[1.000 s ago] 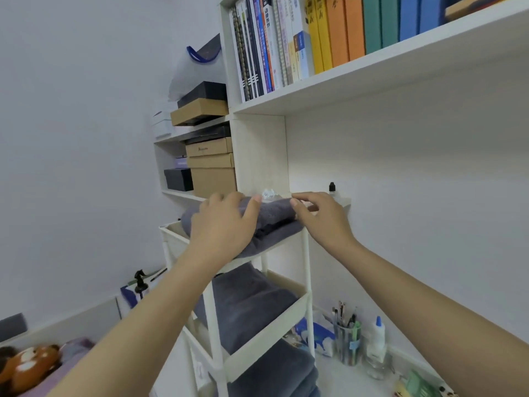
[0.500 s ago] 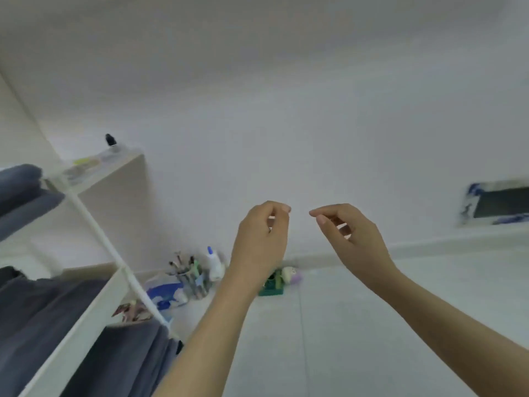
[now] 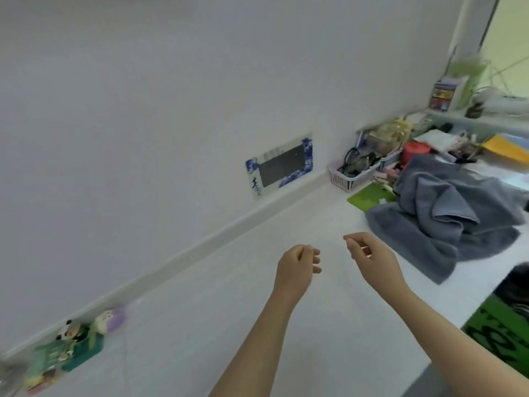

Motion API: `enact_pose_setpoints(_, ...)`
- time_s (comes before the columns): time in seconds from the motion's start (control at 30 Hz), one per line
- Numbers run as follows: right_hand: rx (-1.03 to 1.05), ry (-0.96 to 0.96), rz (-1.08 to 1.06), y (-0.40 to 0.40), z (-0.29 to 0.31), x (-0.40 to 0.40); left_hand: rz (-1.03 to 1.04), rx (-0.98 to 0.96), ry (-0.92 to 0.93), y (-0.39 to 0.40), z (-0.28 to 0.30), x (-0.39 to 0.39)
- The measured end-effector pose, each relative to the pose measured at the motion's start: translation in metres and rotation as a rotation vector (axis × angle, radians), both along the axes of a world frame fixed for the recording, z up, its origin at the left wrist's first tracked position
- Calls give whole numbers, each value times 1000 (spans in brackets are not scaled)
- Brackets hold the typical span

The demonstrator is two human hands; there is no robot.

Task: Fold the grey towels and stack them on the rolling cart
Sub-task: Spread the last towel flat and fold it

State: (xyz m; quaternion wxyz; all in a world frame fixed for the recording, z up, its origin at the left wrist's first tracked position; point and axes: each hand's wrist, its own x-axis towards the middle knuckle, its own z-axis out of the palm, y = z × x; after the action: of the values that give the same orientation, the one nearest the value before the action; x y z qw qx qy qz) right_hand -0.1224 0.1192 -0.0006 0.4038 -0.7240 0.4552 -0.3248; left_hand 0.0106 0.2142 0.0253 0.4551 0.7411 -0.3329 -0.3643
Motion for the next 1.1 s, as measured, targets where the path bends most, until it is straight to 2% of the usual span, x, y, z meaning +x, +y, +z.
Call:
enact_pose_setpoints(0.23, 65, 155, -116, -128, -53, -85, -10, 101, 126, -143, -47, -67)
enact_pose_setpoints(0.37, 81, 218, -170, -175, -74, -115, 6, 187, 181, -194, -66, -93)
enact_pose_setpoints(0.53, 151, 287, -379, -216, -91, -138, 61, 307, 315, -245, -97, -113)
enact_pose_setpoints(0.63, 187, 223, -421, -233, -95, -144, 136, 286, 414, -264, -113, -117)
enact_pose_setpoints(0.73, 241, 67, -384, -247, -95, -147, 236, 233, 419, -282, -141, -112)
enact_pose_setpoints(0.8, 246, 38, -360, -258, -97, -148, 273, 220, 473, -295, -158, -108)
enact_pose_setpoints(0.97, 336, 40, -271, -266, -97, -139, 339, 137, 677, -299, -129, -105)
enact_pose_setpoints(1.1, 302, 22, -220, -257, -91, -127, 462, 46, 675, -283, -118, -92)
